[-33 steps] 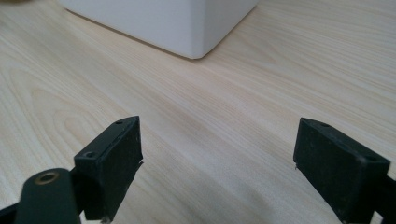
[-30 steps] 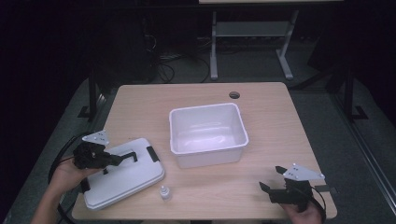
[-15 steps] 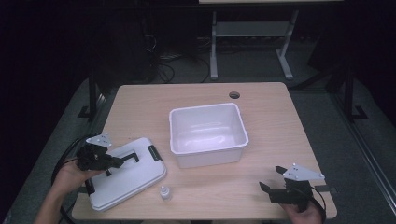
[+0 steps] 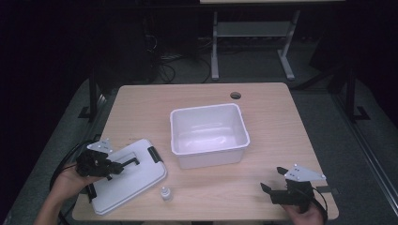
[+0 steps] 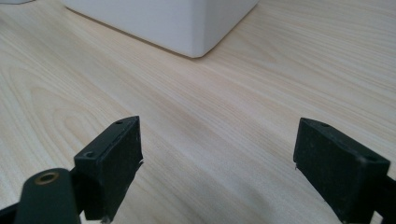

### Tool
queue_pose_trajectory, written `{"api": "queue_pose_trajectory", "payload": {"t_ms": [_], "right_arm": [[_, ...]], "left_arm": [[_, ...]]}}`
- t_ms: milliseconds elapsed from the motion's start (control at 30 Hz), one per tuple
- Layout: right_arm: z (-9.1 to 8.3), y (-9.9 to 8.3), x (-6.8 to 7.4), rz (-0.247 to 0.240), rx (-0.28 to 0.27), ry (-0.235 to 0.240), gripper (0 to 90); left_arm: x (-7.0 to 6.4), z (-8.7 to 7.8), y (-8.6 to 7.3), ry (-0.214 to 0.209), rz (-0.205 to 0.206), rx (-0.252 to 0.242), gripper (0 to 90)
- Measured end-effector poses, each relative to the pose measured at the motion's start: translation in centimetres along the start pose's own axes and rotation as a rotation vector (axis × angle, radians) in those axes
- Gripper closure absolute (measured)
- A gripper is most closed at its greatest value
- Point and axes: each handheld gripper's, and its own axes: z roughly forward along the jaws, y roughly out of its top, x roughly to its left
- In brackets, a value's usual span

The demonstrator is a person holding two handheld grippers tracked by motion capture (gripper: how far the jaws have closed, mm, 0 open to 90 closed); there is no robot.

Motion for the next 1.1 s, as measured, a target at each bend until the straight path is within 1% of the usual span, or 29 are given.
{"api": "queue_pose_trajectory", "payload": {"t_ms": [67,133,200,233,267,300,367,433,500,533,600,667,733,833,967,1100], "right_arm": [[0.0,0.0,0.0,-0.002,0.0,0.0,14.9],[0.0,0.0,0.0,-0.002,0.0,0.0,14.9],[0.0,0.0,0.0,-0.004,0.001,-0.002,14.9],[0.0,0.0,0.1,-0.002,0.001,-0.001,14.9],[0.0,0.0,0.0,-0.004,0.003,-0.002,14.9],[0.0,0.0,0.0,-0.004,0.005,-0.002,14.8],[0.0,0.0,0.0,-0.006,0.005,-0.003,14.9],[0.0,0.0,0.0,-0.005,0.004,-0.002,14.9],[0.0,0.0,0.0,-0.005,0.004,-0.002,14.8],[0.0,0.0,0.0,-0.006,0.005,-0.002,14.8],[0.0,0.0,0.1,-0.006,0.005,-0.002,14.9],[0.0,0.0,0.1,-0.009,0.003,-0.002,14.9],[0.0,0.0,0.1,-0.007,0.003,0.0,14.9],[0.0,0.0,0.1,-0.011,0.003,0.001,14.8],[0.0,0.0,0.1,-0.013,0.003,0.002,14.8],[0.1,0.0,0.1,-0.012,0.006,0.005,14.8]], "left_arm": [[-0.3,-0.3,0.1,0.002,0.002,-0.004,73.2],[-0.7,-0.7,0.1,0.015,0.018,-0.002,71.4],[-1.0,-1.0,0.1,0.011,0.017,-0.007,69.3],[-1.2,-1.1,0.1,0.017,0.018,-0.011,68.4],[-1.3,-1.2,0.1,0.021,0.025,-0.007,66.9],[-1.5,-1.4,0.1,0.015,0.028,-0.008,65.9],[-1.8,-1.6,0.2,0.023,0.027,-0.012,63.8],[-2.1,-1.9,0.3,0.032,0.04,-0.018,60.5],[-2.6,-2.1,0.6,0.031,0.042,-0.029,59.6],[-2.8,-2.1,0.7,0.033,0.053,-0.031,59.2],[-3.3,-2.1,1.1,0.03,0.06,-0.034,58.2],[-3.8,-2.1,1.5,0.029,0.077,-0.039,57.2],[-4.4,-2.0,1.9,0.019,0.092,-0.04,55.7],[-5.5,-1.8,2.5,0.022,0.119,-0.049,53.7],[-6.8,-1.2,3.2,-0.003,0.148,-0.055,52.1],[-8.0,-0.3,4.0,-0.031,0.18,-0.041,51.2]]}}
